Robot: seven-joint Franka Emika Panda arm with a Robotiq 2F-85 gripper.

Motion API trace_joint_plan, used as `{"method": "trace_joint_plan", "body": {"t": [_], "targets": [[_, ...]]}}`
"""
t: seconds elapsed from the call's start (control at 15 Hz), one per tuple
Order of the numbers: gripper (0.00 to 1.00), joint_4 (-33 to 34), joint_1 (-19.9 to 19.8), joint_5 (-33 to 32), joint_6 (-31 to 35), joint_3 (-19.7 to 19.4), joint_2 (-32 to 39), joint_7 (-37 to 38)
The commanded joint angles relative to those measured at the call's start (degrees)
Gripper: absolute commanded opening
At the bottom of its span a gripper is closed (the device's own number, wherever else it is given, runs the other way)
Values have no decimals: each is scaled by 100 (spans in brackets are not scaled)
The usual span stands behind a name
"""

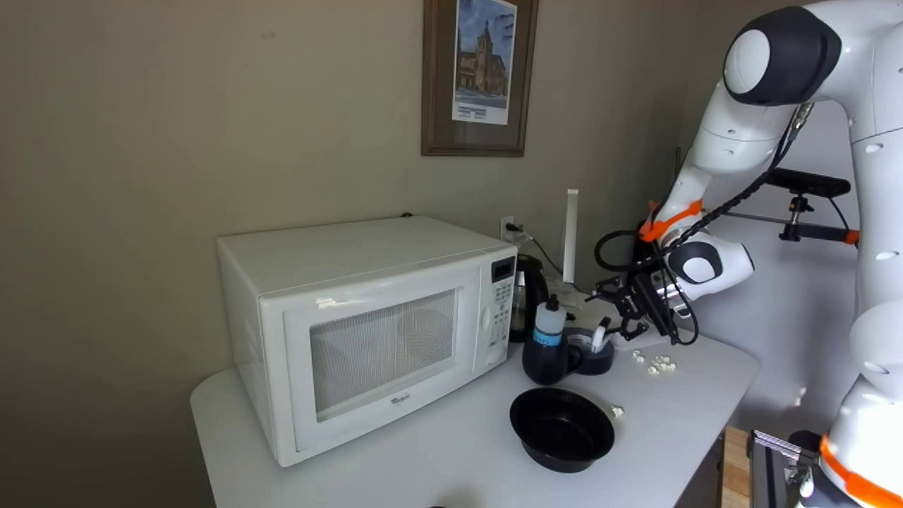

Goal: Put the brush on the tape

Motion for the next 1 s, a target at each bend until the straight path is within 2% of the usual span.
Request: {"method": "trace_joint_plan", "body": {"t": [0.0, 0.33, 0.93], "targets": [[100, -214, 158, -295, 468, -30, -307, 385], [100, -474, 291, -1324, 1469, -9, -799, 1307], [100, -344, 296, -1275, 1779, 275, -834, 1525]]}}
